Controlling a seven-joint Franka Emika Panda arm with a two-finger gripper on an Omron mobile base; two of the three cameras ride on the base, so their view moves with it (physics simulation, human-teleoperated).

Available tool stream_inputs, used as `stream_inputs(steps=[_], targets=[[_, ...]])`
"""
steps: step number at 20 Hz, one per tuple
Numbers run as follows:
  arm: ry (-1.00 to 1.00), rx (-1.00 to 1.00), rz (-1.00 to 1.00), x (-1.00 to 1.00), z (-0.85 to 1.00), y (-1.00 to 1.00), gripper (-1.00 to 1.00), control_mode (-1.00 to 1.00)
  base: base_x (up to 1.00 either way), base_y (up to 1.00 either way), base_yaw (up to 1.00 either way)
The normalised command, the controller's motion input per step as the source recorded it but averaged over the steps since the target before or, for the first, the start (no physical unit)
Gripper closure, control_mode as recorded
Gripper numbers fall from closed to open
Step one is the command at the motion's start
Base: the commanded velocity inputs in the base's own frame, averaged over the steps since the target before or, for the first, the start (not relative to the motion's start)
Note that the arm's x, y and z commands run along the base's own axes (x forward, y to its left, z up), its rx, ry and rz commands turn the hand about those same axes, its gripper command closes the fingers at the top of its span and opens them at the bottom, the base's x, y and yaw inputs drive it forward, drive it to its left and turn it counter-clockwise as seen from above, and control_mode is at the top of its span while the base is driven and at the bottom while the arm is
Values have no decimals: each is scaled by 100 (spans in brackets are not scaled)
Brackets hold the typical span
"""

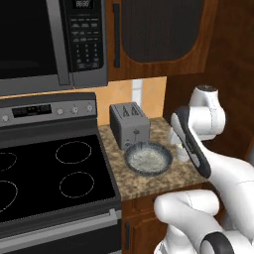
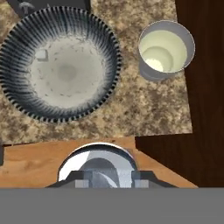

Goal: Grab a lemon wedge from the fridge and one ice cube from the ice bowl, and put them in the glass of lemonade.

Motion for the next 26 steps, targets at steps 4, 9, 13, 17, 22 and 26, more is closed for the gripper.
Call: stream_inputs(steps=[4,9,13,17,22,26], targets=[[0,-6,-37,53,1,-63,100,-100,0,0,0],[2,-3,-22,86,-6,-16,100,-100,0,0,0],[4,0,-2,43,-28,-26,100,-100,0,0,0],[5,11,-5,4,-36,-57,100,-100,0,0,0],[4,4,-1,42,-17,-19,100,-100,0,0,0],[3,0,0,43,-11,1,100,-100,0,0,0]])
